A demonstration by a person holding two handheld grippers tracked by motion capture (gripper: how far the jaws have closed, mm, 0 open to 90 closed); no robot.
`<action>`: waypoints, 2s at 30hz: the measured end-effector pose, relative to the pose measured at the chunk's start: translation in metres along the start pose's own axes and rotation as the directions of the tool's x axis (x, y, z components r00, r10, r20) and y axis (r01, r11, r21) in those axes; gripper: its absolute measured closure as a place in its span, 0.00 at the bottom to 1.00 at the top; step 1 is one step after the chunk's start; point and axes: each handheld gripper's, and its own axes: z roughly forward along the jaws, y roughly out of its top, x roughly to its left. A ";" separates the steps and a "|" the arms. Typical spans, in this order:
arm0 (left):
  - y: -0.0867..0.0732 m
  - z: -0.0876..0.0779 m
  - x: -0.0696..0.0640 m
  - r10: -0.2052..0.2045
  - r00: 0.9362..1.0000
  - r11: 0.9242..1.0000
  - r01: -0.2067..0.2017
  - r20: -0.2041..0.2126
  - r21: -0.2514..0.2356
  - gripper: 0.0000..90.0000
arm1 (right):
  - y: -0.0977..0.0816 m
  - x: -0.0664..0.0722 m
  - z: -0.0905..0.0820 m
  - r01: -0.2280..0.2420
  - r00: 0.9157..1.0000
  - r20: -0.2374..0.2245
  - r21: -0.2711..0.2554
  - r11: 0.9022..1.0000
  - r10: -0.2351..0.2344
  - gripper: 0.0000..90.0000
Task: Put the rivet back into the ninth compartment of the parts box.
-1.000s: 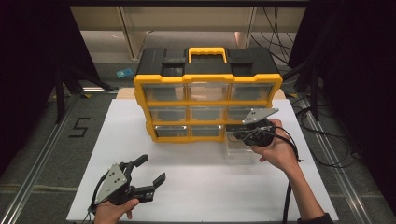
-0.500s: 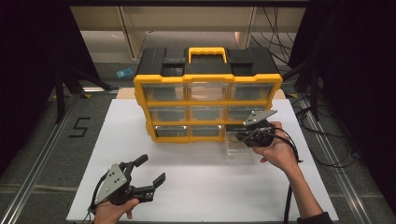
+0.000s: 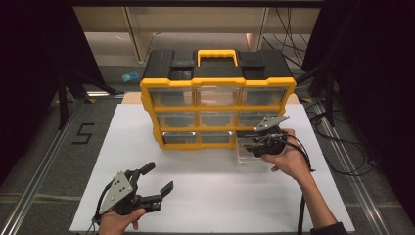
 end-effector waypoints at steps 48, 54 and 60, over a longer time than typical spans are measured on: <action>-0.001 0.000 0.001 -0.002 1.000 1.000 0.002 0.002 0.012 0.18 | 0.005 0.066 -0.025 -0.039 0.997 -0.080 -0.291 0.956 0.016 0.32; -0.001 0.000 0.000 -0.002 1.000 1.000 0.002 0.002 0.014 0.18 | -0.003 0.068 -0.026 -0.063 0.996 -0.086 -0.304 0.951 0.039 0.31; -0.001 0.001 0.001 0.003 1.000 1.000 -0.003 0.003 0.016 0.18 | -0.012 0.068 -0.028 -0.077 0.995 -0.086 -0.324 0.943 0.051 0.31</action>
